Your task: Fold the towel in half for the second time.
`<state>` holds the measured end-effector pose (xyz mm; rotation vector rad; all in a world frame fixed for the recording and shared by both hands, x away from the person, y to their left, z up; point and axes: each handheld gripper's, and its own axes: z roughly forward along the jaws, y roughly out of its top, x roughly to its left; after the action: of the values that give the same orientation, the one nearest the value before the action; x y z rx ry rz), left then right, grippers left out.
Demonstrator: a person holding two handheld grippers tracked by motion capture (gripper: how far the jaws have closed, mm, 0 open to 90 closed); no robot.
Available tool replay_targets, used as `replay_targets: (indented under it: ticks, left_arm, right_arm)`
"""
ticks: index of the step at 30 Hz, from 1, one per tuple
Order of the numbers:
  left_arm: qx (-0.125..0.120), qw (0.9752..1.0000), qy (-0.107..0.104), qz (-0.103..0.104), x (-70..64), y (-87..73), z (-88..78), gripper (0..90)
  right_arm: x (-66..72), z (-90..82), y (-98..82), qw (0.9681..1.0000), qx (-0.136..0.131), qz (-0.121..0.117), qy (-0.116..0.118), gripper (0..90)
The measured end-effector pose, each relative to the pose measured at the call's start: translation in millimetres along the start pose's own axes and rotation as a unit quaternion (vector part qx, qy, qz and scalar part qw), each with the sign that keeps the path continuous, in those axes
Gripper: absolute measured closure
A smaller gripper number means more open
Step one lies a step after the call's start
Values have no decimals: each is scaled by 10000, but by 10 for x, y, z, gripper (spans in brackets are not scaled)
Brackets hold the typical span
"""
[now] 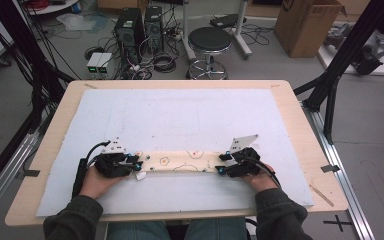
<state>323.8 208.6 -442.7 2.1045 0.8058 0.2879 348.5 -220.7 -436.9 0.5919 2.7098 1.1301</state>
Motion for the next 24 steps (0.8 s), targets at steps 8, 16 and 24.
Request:
replay_targets:
  ticks: [8, 16, 24]
  left_arm:
    - [20, 10000, 45, 64, -10, 5, 3, 667]
    - [20, 10000, 37, 62, -10, 5, 5, 650]
    - [-132, 9999, 87, -63, -1, 28, -36, 560]
  right_arm:
    - [-7, 7, 4, 10000, -18, 4, 32, 504]
    - [21, 21, 17, 10000, -7, -18, -46, 480]
    - [46, 23, 44, 9999, 19, -14, -108, 413]
